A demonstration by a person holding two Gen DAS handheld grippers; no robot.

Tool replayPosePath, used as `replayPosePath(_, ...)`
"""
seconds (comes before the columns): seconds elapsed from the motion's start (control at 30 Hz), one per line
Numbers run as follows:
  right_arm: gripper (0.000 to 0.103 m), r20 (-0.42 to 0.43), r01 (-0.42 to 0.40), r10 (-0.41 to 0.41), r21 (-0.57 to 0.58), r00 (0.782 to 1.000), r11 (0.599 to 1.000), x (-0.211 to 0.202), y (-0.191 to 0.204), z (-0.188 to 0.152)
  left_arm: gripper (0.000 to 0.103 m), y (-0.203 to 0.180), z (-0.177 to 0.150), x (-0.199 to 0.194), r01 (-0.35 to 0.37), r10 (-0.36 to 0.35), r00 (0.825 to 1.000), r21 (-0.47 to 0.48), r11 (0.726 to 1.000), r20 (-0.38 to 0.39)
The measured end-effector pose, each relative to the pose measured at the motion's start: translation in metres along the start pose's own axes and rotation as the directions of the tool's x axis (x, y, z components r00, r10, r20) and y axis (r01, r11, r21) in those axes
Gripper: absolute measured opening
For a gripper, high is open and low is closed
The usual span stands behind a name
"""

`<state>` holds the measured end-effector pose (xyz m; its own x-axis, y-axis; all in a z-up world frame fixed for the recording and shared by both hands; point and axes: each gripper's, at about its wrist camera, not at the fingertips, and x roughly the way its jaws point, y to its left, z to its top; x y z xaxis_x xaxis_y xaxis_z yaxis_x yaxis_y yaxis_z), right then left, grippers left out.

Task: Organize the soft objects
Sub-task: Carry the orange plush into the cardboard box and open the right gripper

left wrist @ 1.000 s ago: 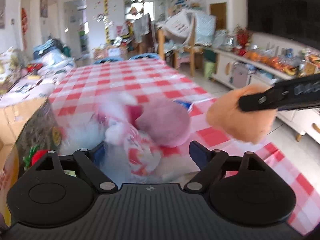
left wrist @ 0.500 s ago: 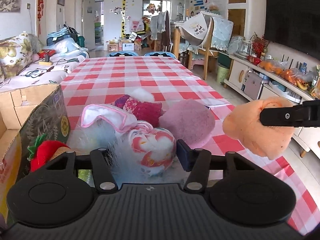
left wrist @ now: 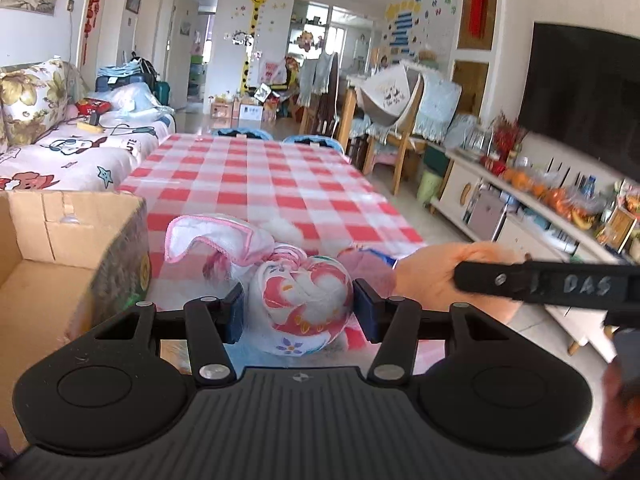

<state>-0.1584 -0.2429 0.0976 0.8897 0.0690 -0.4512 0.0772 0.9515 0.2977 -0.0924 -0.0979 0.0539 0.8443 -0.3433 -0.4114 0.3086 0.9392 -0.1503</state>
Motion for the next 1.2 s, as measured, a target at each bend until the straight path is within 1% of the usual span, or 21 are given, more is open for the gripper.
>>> replayPosePath(0.13, 0.05, 0.011, -0.029, 0.03, -0.013, 0.999, 0.999, -0.001, 0.014, 0.001, 0.065, 0.008, 0.007, -0.015, 0.011, -0.01, 1.0, -0.032, 0.999, 0.016)
replayPosePath(0.33, 0.05, 0.013, -0.09, 0.089, 0.007, 0.996, 0.996, 0.001, 0.031, 0.005, 0.066, 0.023, 0.014, -0.038, 0.005, -0.002, 0.999, -0.055, 0.998, 0.052)
replayPosePath(0.47, 0.05, 0.015, -0.144, 0.143, 0.028, 0.99, 0.989, 0.001, 0.043, 0.006, 0.066, 0.032, 0.019, -0.05, 0.003, 0.002, 0.997, -0.064, 0.998, 0.077)
replayPosePath(0.67, 0.05, 0.035, -0.185, 0.185, -0.004, 0.982, 0.983, -0.004, 0.064, 0.008, 0.066, 0.044, 0.022, -0.06, 0.006, 0.002, 0.996, -0.092, 0.996, 0.093)
replayPosePath(0.87, 0.051, 0.075, -0.163, 0.163, -0.007, 0.984, 0.987, -0.01, 0.065, 0.011, 0.066, 0.055, 0.023, -0.066, 0.017, -0.005, 0.995, -0.126, 0.992, 0.097)
replayPosePath(0.97, 0.051, 0.07, -0.143, 0.143, -0.001, 0.987, 0.99, -0.008, 0.063, 0.01, 0.066, 0.056, 0.021, -0.061, 0.046, -0.035, 0.997, -0.152, 0.987, 0.074)
replayPosePath(1.03, 0.051, 0.062, -0.144, 0.144, 0.003, 0.988, 0.99, -0.007, 0.062, 0.009, 0.067, 0.055, 0.022, -0.057, 0.054, -0.044, 0.997, -0.167, 0.985, 0.063)
replayPosePath(1.13, 0.051, 0.056, -0.14, 0.141, -0.014, 0.988, 0.99, -0.007, 0.064, 0.007, 0.066, 0.052, 0.025, -0.058, 0.045, -0.033, 0.997, -0.175, 0.984, 0.066)
replayPosePath(1.17, 0.051, 0.056, -0.138, 0.139, -0.018, 0.989, 0.99, -0.007, 0.064, 0.007, 0.063, 0.052, 0.026, -0.058, 0.043, -0.031, 0.997, -0.18, 0.983, 0.067)
replayPosePath(1.2, 0.051, 0.053, -0.138, 0.139, -0.022, 0.989, 0.99, -0.006, 0.064, 0.007, 0.063, 0.052, 0.027, -0.059, 0.044, -0.031, 0.997, -0.188, 0.981, 0.074)
